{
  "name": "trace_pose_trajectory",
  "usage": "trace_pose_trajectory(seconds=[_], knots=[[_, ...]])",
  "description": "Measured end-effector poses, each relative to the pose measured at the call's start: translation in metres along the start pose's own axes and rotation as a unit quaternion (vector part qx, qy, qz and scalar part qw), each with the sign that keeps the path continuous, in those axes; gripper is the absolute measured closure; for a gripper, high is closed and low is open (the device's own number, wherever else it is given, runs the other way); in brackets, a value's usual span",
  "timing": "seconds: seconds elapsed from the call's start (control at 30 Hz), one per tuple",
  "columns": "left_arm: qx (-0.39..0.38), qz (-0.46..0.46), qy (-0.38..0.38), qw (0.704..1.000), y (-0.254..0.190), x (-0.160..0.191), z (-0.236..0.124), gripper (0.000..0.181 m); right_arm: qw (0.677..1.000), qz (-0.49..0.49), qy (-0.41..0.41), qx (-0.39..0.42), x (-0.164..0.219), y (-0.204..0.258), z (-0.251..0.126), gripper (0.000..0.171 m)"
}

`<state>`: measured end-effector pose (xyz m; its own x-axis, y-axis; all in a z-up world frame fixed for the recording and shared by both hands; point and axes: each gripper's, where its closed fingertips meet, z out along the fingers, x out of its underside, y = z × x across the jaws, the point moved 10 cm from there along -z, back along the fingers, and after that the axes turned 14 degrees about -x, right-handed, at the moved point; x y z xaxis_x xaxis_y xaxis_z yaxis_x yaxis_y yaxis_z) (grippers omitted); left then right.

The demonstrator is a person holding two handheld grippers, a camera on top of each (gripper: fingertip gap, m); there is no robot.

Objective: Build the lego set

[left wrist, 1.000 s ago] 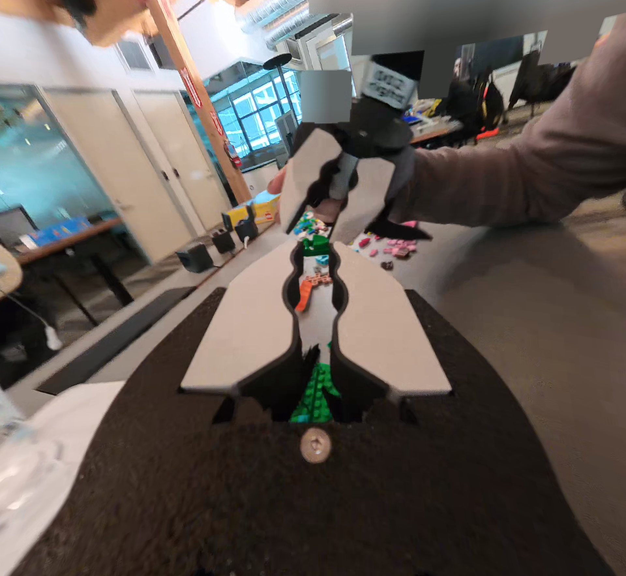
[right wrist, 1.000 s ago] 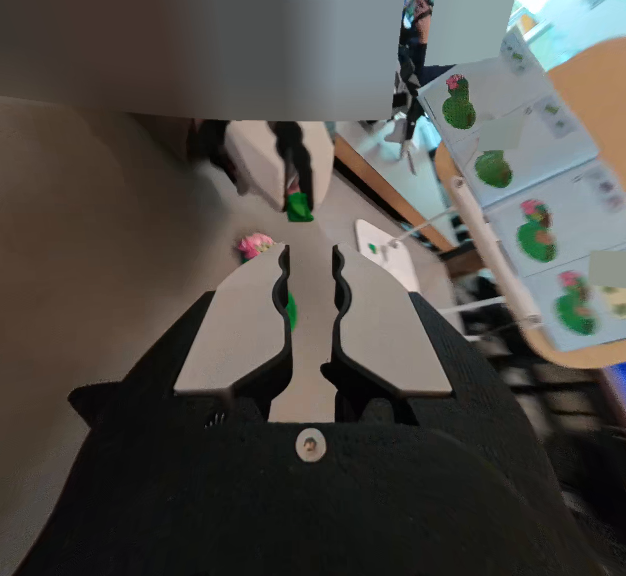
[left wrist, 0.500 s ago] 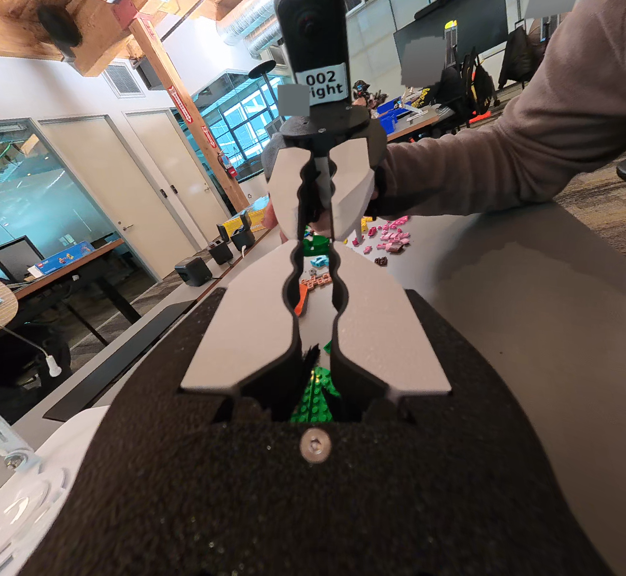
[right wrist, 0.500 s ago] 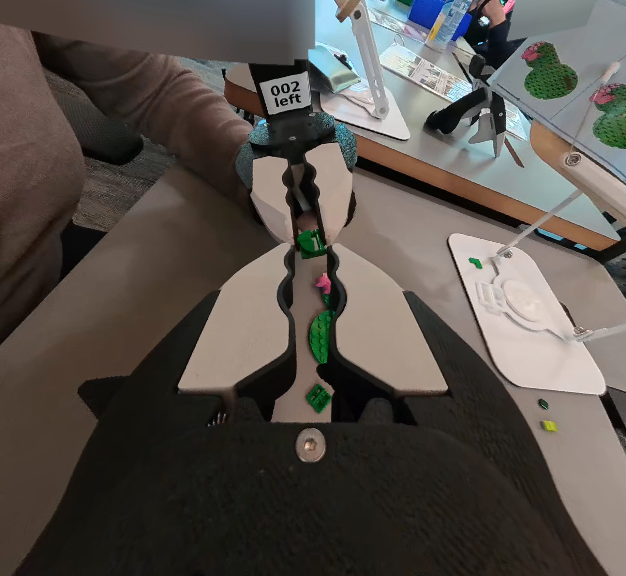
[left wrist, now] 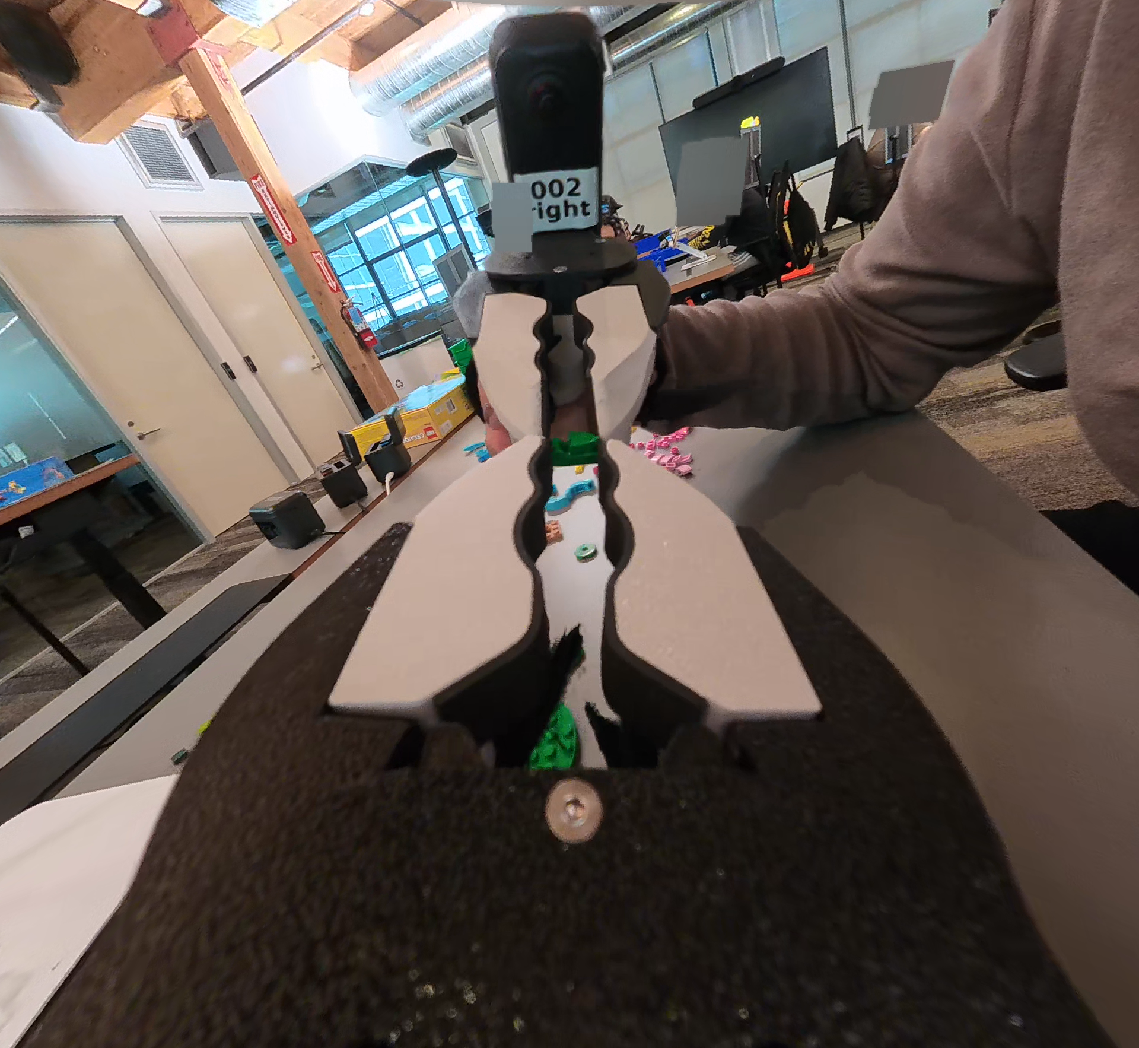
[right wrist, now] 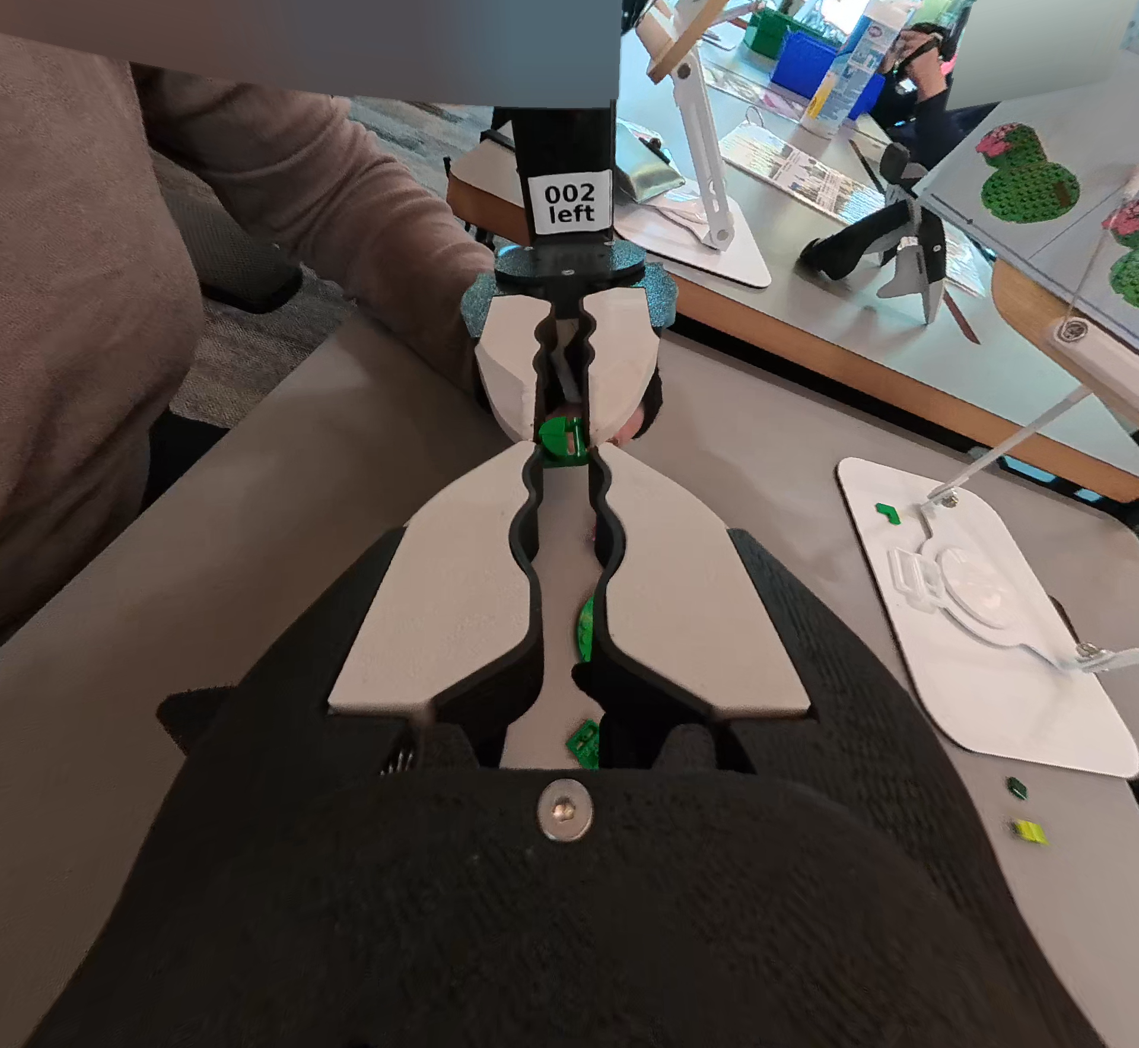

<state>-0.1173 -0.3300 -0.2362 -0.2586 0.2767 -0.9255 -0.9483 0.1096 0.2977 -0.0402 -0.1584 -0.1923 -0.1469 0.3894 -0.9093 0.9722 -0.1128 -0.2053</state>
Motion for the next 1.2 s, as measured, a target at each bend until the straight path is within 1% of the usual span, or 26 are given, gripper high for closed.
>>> trace_pose_trajectory(seconds=[0.27,0.6,0.77,0.93,1.07,1.2], knots=[[0.015,-0.016,-0.007,1.0,0.0,-0.001,0.0,0.168,1.0,-0.016,0.001,-0.006,-0.002,0.002,0.0,0.159],[0.019,-0.038,-0.011,0.999,0.002,-0.001,-0.001,0.168,0.998,-0.057,-0.001,0.011,-0.004,0.005,0.0,0.159],[0.016,-0.059,-0.016,0.998,0.006,-0.001,-0.003,0.168,0.998,-0.062,-0.019,0.014,-0.008,0.006,-0.005,0.163],[0.024,-0.056,-0.008,0.998,0.004,0.001,-0.001,0.168,0.998,-0.059,-0.001,0.009,-0.006,0.007,0.002,0.16],[0.028,-0.056,-0.006,0.998,0.003,0.001,-0.001,0.168,0.998,-0.063,0.01,0.013,-0.006,0.007,0.005,0.165],[0.031,-0.064,-0.006,0.997,0.004,0.001,-0.001,0.168,0.998,-0.063,0.026,0.02,-0.008,0.008,0.006,0.165]])
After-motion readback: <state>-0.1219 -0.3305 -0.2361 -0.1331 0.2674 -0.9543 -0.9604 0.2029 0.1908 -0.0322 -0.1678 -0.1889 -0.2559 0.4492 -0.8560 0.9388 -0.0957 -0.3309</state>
